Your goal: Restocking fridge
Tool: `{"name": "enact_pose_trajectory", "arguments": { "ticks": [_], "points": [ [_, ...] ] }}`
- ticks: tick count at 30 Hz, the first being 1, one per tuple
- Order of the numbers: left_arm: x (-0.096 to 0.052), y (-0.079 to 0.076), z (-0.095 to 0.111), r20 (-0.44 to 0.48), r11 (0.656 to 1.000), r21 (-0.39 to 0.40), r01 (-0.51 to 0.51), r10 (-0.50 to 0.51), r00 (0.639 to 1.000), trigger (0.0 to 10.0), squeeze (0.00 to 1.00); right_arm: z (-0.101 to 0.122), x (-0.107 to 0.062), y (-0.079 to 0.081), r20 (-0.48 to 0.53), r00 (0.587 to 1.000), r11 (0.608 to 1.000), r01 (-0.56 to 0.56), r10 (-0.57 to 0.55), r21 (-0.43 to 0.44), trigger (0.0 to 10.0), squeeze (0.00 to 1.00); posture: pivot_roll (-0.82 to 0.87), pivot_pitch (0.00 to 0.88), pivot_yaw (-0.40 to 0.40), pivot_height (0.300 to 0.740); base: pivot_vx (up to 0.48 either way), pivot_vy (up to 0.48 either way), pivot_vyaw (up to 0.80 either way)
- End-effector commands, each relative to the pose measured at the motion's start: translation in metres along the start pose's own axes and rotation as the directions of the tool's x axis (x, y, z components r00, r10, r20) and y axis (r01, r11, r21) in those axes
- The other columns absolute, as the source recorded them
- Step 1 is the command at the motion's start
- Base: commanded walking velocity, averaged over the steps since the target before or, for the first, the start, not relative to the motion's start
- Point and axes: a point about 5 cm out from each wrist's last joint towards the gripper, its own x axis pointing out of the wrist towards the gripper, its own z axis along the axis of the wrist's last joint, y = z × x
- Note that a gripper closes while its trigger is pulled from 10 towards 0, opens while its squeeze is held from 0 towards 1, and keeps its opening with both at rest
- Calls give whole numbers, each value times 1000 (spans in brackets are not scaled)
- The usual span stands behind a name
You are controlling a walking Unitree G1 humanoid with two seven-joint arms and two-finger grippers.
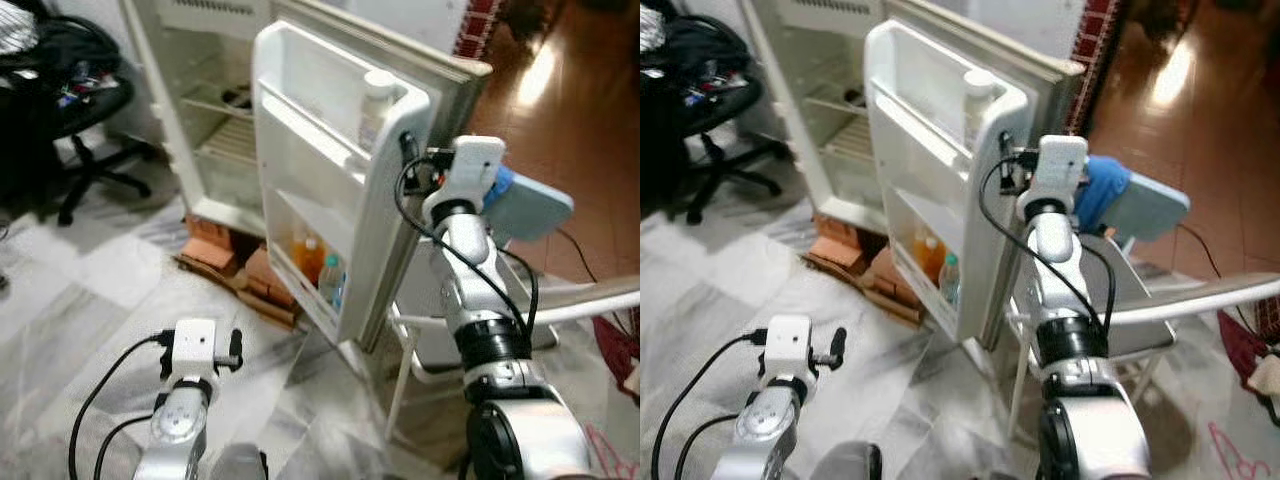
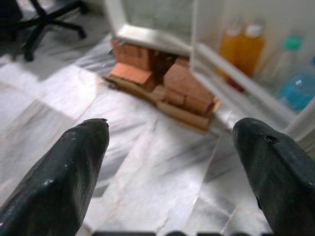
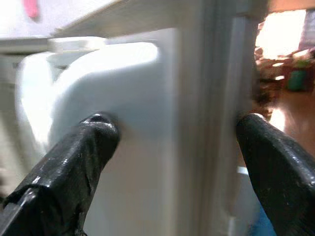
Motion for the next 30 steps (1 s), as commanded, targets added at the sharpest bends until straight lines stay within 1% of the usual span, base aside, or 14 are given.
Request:
{"name": "enact_pose_trajectory", "arguments": {
  "ticks": [1, 2, 5, 8, 11, 12, 14, 16, 19, 21, 24, 25, 28, 30],
  "points": [
    [1, 1, 5, 9, 1000, 1, 0, 0, 1000, 10000, 0, 5, 3, 10, 18, 998, 998, -54, 53, 33, 10000, 0, 142, 7, -55, 740, 0, 0, 0],
    [1, 1, 4, 6, 1000, 2, 2, -2, 1000, 10000, 0, 4, 2, 15, 16, 995, 995, -98, 98, 17, 10000, 0, 141, 7, -55, 740, 0, 0, 0],
    [1, 0, 4, 3, 1000, 2, 6, -6, 1000, 10000, 0, 1, 3, 10, 3, 997, 997, -72, 72, -19, 10000, 0, 139, 6, -55, 740, 0, 0, 0],
    [1, 0, 5, 2, 1000, 2, 10, -10, 1000, 10000, 0, 2, 6, 5, -2, 999, 998, -49, 49, 27, 10000, 0, 139, 7, -55, 740, 0, 0, 0],
    [1, 0, 5, -1, 1000, 0, 12, -12, 1000, 10000, 0, 3, 8, 10, -1, 995, 992, -96, 96, 82, 10000, 0, 137, 8, -54, 740, 0, 0, 0],
    [1, -1, 4, -2, 1000, 1, 14, -14, 1000, 10000, 0, 5, 6, 22, 3, 981, 965, -192, 194, 177, 10000, 0, 138, 8, -54, 740, 0, 0, 0],
    [1, -1, 4, -2, 1000, 2, 16, -16, 1000, 10000, 0, 8, 2, 37, 28, 952, 913, -300, 304, 276, 10000, 0, 139, 9, -55, 740, 0, 0, 0],
    [1, -1, 4, -2, 1000, 3, 16, -16, 1000, 10000, 0, 17, -9, 55, 89, 884, 804, -456, 459, 381, 10000, 0, 139, 10, -56, 740, 0, 0, 0],
    [0, 0, 4, -2, 1000, 1, 13, -13, 1000, 10000, 0, 28, -44, 74, 173, 695, 577, -688, 697, 441, 10000, 0, 139, 11, -57, 740, 0, 0, 0],
    [0, 0, 4, -3, 1000, 1, 12, -12, 1000, 10000, 0, 29, -61, 77, 188, 611, 484, -749, 769, 452, 10000, 0, 139, 12, -56, 740, 0, 0, 0],
    [0, 0, 4, -3, 1000, 1, 12, -12, 1000, 10000, 0, 26, -76, 68, 177, 549, 418, -775, 817, 474, 10000, 0, 136, 13, -55, 740, 0, 0, 0],
    [0, 1, 4, -4, 1000, 2, 12, -12, 1000, 10000, 0, 23, -82, 58, 157, 542, 409, -767, 826, 494, 10000, 0, 132, 13, -52, 740, 0, 0, 0],
    [0, 1, 4, -5, 1000, 5, 16, -16, 1000, 10000, 0, 14, -84, 43, 99, 575, 462, -738, 812, 491, 10000, 0, 126, 13, -47, 740, 0, 0, 0],
    [1, 1, 4, -4, 1000, 9, 20, -20, 1000, 10000, 0, 9, -88, 32, 62, 578, 478, -726, 814, 495, 10000, 0, 124, 13, -45, 740, 0, 0, 0]
  ]
}}
